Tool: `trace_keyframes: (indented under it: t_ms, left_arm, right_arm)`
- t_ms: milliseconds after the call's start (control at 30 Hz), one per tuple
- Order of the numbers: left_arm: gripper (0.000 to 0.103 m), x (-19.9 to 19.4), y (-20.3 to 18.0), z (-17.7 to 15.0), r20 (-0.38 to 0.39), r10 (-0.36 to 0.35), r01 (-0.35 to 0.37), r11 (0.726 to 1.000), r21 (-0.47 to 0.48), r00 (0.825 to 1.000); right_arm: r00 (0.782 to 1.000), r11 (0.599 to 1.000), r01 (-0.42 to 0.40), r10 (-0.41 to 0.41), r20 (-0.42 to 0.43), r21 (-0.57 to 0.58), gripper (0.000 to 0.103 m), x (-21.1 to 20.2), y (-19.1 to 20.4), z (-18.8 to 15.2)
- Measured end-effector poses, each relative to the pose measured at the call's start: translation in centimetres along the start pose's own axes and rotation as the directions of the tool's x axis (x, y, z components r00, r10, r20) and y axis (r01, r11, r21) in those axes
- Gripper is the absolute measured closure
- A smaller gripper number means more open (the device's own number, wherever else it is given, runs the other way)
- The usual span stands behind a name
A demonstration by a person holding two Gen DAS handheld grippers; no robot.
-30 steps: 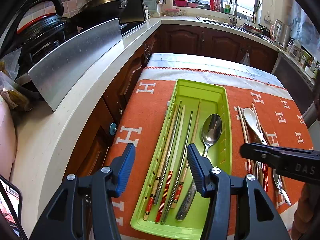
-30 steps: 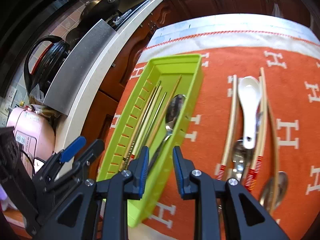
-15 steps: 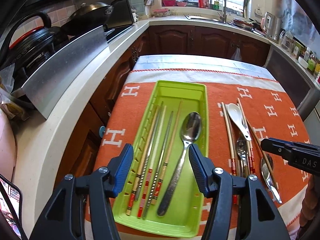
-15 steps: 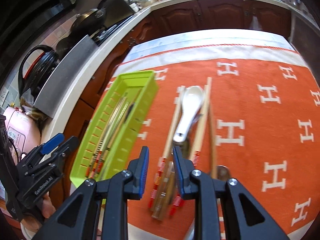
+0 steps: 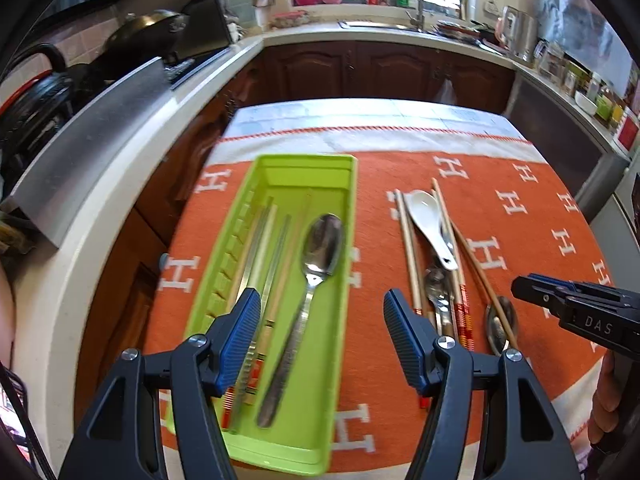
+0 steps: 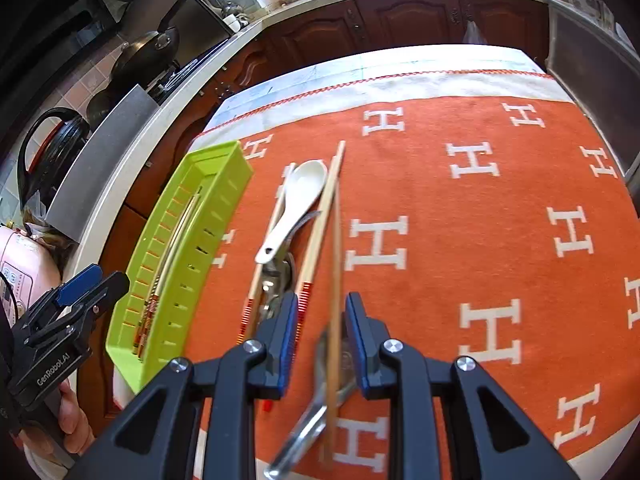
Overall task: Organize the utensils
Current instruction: 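Withdraw both open tools from the tray back toward the utensil pile, then grasp a red-banded white chopstick with the left tool while the right tool grasps a wooden chopstick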
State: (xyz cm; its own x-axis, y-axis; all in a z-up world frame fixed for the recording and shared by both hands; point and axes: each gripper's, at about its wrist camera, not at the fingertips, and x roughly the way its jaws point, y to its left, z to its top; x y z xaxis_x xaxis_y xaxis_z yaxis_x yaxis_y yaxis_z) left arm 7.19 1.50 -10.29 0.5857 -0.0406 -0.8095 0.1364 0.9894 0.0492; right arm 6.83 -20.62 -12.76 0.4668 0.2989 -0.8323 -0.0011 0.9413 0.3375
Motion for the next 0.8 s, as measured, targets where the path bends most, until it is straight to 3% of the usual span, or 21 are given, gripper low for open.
trace_keyframes:
  t_ms: [233,300,367,467,800]
  left_arm:
    - [0.043,1.4,-2.5,-0.4,-0.040,-0.068,0.069,0.997,0.023,0.997]
    - [0.055,2.0,-3.0,-0.5,-0.057,-0.093,0.094,0.995,0.017,0.994]
    - [0.073,2.9,-3.4,-0.6,-0.092,-0.122,0.123,0.992,0.005,0.988]
    - [0.087,4.4,-3.7,-1.0,-0.141,-0.147,0.146,0.989,-0.020,0.979]
    - [0.089,6.8,-4.9,-1.2,-0.184,-0.173,0.168,0.985,-0.039,0.968]
  right_arm:
    - [1.000,1.000,-0.018,0.018,-0.010,0.022,0.078,0.3,-1.8,-0.5]
    - [1.000,0.999,-0.023,0.024,-0.012,0.025,0.078,0.4,-2.1,-0.7]
    - [0.999,0.999,-0.032,0.033,-0.013,0.023,0.078,0.4,-2.3,-0.7]
    - [0.999,0.999,-0.049,0.050,-0.011,0.013,0.078,0.5,-2.4,-0.8]
    - [0.997,0.995,-0.077,0.075,-0.030,-0.064,0.078,2.4,-1.0,0.1]
